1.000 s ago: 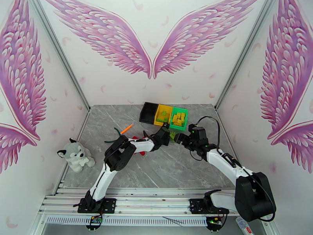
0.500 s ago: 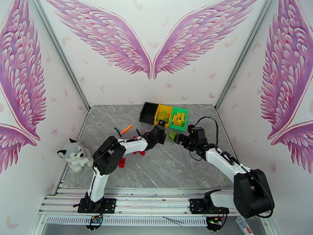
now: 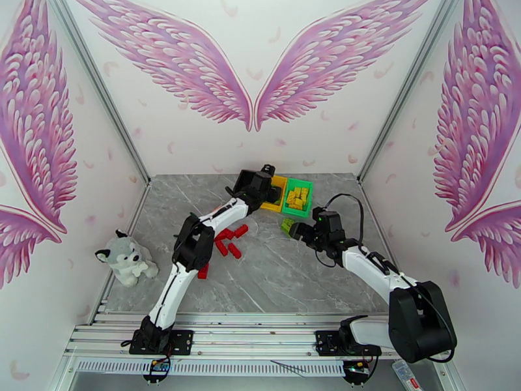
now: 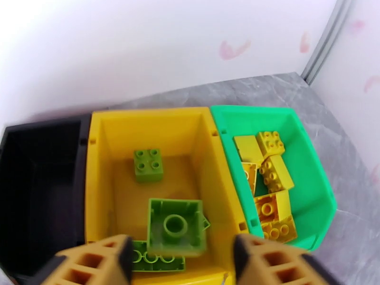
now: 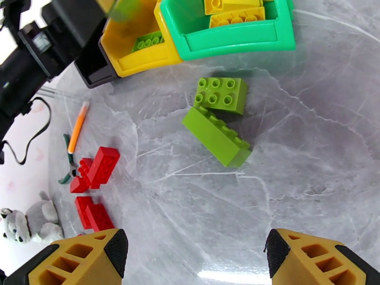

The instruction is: Sort the legos into containers by color

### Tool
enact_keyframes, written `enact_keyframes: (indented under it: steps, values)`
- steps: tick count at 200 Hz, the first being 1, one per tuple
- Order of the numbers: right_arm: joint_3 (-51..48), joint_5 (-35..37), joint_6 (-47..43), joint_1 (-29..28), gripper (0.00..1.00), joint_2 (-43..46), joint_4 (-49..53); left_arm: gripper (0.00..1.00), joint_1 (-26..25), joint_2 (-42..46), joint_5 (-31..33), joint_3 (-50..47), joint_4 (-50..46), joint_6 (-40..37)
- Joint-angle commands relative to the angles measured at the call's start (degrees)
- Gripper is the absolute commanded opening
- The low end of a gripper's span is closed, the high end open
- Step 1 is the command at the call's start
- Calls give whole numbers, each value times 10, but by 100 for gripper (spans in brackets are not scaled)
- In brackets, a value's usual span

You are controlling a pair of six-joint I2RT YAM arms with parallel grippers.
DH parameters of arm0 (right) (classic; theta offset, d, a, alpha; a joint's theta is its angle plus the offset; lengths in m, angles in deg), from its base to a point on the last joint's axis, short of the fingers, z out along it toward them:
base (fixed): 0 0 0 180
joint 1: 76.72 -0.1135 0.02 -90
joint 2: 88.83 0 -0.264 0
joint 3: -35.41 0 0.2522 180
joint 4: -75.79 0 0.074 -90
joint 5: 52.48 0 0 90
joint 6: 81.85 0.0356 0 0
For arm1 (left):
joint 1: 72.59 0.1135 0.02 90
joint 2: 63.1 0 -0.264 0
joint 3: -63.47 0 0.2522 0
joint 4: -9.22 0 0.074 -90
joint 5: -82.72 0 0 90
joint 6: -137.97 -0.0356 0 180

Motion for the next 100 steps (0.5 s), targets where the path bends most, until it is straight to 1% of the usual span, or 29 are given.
enact_keyframes:
  steps: [1, 13, 30, 56, 85, 100]
  values:
    - [26, 37, -25, -9, 83, -11, 17, 75, -6, 30, -20, -16, -19, 2]
    - [33, 48, -36, -15, 83, -21, 22, 77, -12, 70, -14, -69, 11, 3]
    - [54, 72, -55, -30, 81, -45, 40, 77, -21, 137, -8, -155, 59, 6]
    - [92, 118, -88, -56, 77, -89, 71, 79, -35, 269, 1, -336, 160, 25]
    - [125, 164, -116, -78, 77, -130, 94, 84, -49, 427, 7, -567, 284, 66]
    - [136, 177, -126, -84, 77, -147, 97, 86, -54, 493, 5, -672, 342, 94]
